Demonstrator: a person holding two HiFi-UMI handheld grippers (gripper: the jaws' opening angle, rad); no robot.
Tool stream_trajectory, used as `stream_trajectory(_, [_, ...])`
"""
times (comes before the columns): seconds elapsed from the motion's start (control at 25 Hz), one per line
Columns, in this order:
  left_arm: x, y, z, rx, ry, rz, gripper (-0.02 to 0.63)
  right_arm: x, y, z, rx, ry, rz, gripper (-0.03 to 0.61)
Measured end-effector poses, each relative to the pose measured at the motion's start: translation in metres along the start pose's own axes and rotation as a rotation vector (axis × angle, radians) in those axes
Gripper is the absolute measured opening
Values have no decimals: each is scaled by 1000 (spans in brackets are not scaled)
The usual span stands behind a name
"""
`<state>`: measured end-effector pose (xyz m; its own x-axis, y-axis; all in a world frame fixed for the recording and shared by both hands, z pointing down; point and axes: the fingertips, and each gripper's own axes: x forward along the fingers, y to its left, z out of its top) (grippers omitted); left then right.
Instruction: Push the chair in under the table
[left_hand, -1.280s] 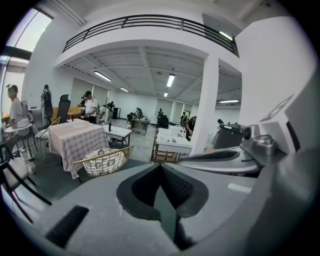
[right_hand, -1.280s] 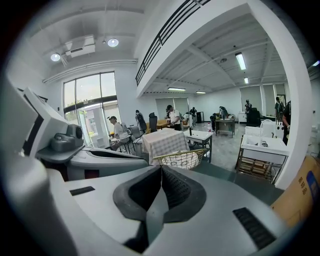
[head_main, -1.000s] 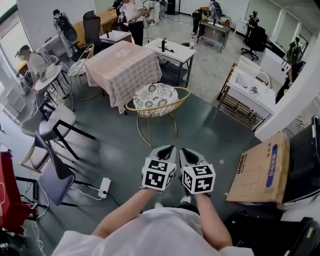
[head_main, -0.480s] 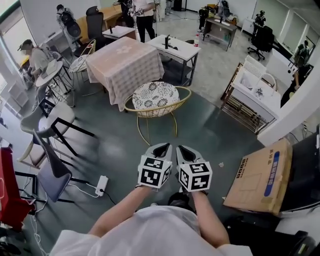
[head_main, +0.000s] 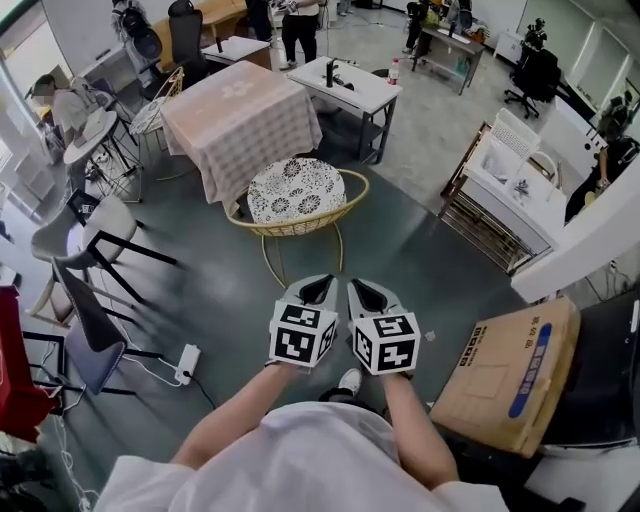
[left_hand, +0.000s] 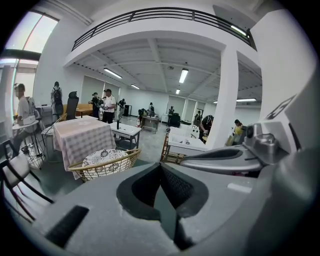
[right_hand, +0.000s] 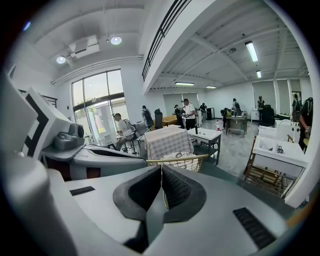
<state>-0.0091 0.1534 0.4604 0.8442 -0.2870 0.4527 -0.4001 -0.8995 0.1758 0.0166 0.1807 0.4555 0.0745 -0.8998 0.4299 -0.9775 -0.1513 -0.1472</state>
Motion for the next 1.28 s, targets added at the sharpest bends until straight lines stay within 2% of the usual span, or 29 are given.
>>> stream_trajectory(0.24, [42,-15,19,-16,0,29,5,8,-48,11,-20,22,29,3])
stream_trajectory(0.52, [73,-19,33,-22,-6,90,5,21,-84,18,-60,36,84,3])
stream_trajectory(0.84, [79,-8,23,-39,33,161,5,34,-90,14,-94,66,148,3])
stream_trajectory(1.04, [90,3,24,-48,44,177,5,50,-92,15,-117,76,179,4])
stream_trajectory(1.28, [109,29,24,-64,52,186,5,80,-89,20,-202,99,213,5])
